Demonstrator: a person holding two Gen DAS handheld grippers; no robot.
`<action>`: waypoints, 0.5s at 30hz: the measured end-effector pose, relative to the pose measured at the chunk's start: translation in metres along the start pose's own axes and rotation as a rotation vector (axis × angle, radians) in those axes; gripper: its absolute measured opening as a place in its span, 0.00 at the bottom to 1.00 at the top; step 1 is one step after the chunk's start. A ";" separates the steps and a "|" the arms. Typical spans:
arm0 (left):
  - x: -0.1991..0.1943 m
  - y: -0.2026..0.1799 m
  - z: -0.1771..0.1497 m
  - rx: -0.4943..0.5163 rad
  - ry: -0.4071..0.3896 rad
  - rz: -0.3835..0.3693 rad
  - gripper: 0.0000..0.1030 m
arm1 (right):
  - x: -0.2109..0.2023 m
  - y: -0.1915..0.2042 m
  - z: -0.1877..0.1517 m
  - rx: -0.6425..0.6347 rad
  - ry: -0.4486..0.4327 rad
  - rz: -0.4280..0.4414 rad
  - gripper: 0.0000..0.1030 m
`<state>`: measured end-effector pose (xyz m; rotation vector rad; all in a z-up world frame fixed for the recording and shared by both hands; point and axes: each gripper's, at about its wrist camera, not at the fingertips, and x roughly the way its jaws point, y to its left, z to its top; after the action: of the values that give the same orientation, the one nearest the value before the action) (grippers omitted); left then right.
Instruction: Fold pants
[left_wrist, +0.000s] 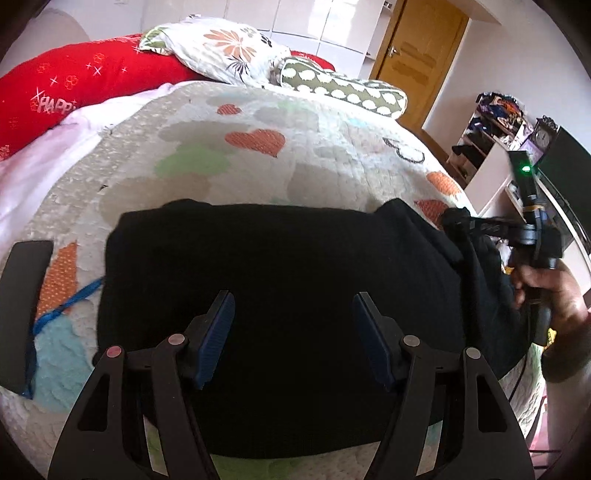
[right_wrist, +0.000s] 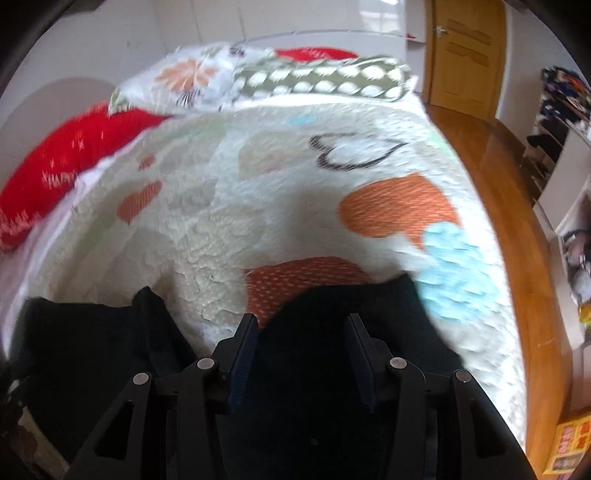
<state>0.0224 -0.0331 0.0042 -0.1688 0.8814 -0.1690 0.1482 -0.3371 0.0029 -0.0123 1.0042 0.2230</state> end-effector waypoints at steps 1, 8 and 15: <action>0.000 -0.001 0.000 0.002 0.001 0.000 0.65 | 0.009 0.005 0.000 -0.034 0.011 0.003 0.35; -0.007 -0.003 -0.001 -0.007 -0.011 -0.011 0.65 | -0.053 -0.044 -0.033 0.050 -0.134 0.047 0.06; -0.003 -0.020 -0.004 -0.006 0.010 -0.050 0.65 | -0.134 -0.094 -0.122 0.161 -0.163 0.132 0.06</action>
<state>0.0158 -0.0527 0.0085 -0.1957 0.8880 -0.2144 -0.0049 -0.4672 0.0409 0.2168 0.8586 0.2592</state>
